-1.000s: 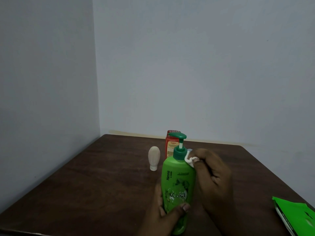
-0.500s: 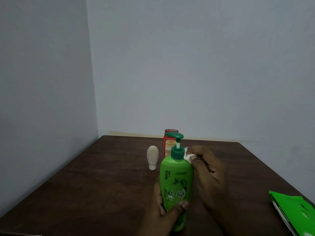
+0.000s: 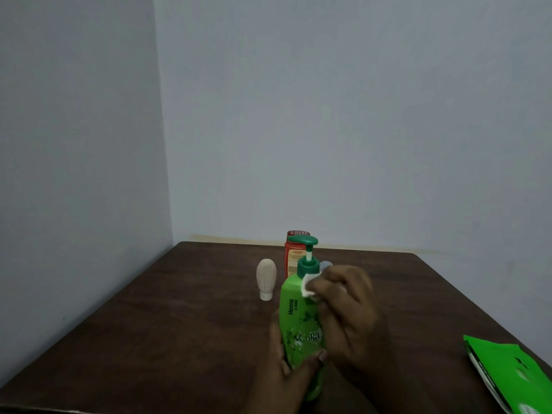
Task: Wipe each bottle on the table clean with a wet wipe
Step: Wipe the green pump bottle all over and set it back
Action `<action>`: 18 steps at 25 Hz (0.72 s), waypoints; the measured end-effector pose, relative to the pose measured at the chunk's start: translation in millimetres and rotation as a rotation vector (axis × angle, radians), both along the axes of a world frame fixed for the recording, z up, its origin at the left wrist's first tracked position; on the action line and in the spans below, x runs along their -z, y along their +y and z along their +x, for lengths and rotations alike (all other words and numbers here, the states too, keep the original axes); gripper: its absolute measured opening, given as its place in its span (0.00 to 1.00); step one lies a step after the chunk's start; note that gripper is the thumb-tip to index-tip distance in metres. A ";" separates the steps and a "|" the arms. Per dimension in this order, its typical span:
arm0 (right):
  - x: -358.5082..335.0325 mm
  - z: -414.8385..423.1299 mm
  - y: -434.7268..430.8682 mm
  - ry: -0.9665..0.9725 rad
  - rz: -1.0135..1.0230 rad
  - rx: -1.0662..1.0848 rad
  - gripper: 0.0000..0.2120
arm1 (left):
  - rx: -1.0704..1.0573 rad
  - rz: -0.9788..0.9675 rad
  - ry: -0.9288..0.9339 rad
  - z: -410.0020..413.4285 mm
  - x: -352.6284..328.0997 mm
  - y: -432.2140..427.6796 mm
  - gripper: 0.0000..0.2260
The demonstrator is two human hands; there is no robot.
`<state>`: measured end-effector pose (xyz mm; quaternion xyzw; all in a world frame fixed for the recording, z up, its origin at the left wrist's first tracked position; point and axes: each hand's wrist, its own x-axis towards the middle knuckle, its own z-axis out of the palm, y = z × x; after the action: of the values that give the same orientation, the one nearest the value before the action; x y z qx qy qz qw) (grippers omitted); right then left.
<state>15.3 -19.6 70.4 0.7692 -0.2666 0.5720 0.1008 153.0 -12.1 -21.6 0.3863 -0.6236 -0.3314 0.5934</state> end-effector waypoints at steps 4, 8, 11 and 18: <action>-1.6 -3.3 13.7 -0.126 0.019 -0.040 0.09 | -0.159 -0.111 -0.050 -10.8 3.2 6.8 0.39; -5.7 -9.8 1.9 -1.148 0.580 -0.454 0.13 | -0.196 -0.056 -0.030 -14.8 0.4 19.1 0.43; -2.9 -30.7 -9.7 -1.405 0.913 -0.595 0.10 | -0.026 -0.031 0.162 0.2 -30.0 16.3 0.45; 2.5 -41.7 9.6 -1.459 1.068 -0.716 0.10 | 0.330 0.277 0.467 -1.7 -74.9 -6.6 0.39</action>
<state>-26.4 -10.0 67.9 0.2057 -0.2382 0.7087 -0.6314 151.3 -18.8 53.2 0.2705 -0.4737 -0.5847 0.6005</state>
